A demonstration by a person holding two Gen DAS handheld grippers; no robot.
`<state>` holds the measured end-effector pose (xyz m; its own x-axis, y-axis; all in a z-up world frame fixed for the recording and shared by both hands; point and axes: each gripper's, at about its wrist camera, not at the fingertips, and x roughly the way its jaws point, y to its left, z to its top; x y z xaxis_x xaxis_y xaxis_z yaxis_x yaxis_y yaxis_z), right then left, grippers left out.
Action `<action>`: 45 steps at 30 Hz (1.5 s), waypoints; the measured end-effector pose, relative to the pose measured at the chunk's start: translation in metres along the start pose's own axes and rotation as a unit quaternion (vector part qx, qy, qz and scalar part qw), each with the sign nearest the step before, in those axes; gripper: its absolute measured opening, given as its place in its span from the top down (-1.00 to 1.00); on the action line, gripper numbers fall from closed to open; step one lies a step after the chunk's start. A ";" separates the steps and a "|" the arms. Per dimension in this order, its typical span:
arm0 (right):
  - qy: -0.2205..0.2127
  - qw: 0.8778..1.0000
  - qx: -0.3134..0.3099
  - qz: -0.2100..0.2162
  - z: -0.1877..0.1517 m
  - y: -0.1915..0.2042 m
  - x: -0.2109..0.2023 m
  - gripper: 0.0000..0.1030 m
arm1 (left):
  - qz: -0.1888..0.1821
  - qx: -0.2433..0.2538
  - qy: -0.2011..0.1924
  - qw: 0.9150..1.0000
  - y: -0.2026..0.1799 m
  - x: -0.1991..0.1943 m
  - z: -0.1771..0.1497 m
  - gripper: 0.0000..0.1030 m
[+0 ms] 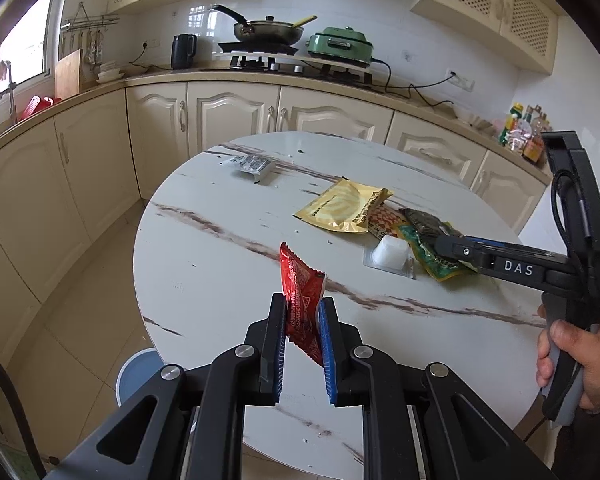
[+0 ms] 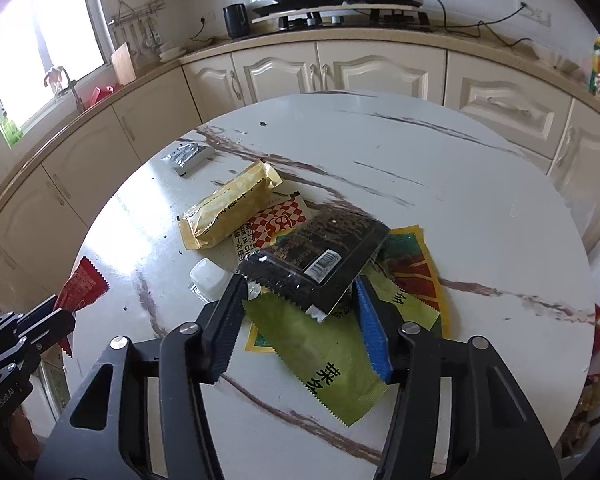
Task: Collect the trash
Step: 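Grasp the black packet with the right gripper while the left holds the red packet, then carry both packets over the blue bucket and open both grippers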
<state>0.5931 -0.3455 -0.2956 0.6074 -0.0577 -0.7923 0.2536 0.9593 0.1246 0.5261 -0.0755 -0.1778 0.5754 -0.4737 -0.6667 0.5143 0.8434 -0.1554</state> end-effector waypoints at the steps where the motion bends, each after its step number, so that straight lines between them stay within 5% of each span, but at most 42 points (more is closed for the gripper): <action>1: 0.005 1.000 0.000 0.004 -0.002 -0.003 -0.001 0.05 | 0.000 0.001 0.001 1.000 0.000 0.000 0.000 0.76; 4: 0.010 1.000 0.019 0.004 -0.005 -0.019 -0.008 -0.02 | -0.002 0.000 -0.001 1.000 -0.002 0.000 0.001 0.76; 8: -0.025 1.000 0.013 -0.008 0.001 -0.017 -0.020 -0.66 | -0.007 0.003 -0.001 1.000 -0.006 0.003 0.003 0.76; 12: -0.008 1.000 -0.020 -0.022 0.019 -0.003 0.002 -0.67 | -0.005 0.006 0.017 1.000 -0.007 0.016 0.001 0.75; 17: 0.041 0.998 -0.042 -0.036 0.030 0.004 0.040 -0.20 | -0.006 0.003 0.034 0.999 0.000 0.028 -0.001 0.69; 19: 0.042 0.997 -0.052 -0.045 0.031 0.004 0.045 -0.14 | -0.011 -0.003 0.036 0.999 0.003 0.030 0.000 0.65; 24: 0.043 0.997 -0.058 -0.036 0.031 -0.004 0.041 0.40 | -0.017 -0.006 0.040 0.999 0.005 0.039 0.001 0.58; 31: 0.007 0.998 -0.053 -0.018 0.030 -0.010 0.020 0.80 | -0.027 -0.013 0.023 0.999 0.003 0.038 0.000 0.86; 45: -0.032 0.998 -0.054 0.027 0.024 0.002 -0.024 0.84 | -0.034 -0.015 -0.008 0.999 -0.013 0.006 -0.003 0.92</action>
<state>0.5973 -0.3484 -0.2623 0.6658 -0.0192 -0.7459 0.1388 0.9854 0.0986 0.5208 -0.0882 -0.1820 0.5502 -0.5342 -0.6417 0.5338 0.8160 -0.2216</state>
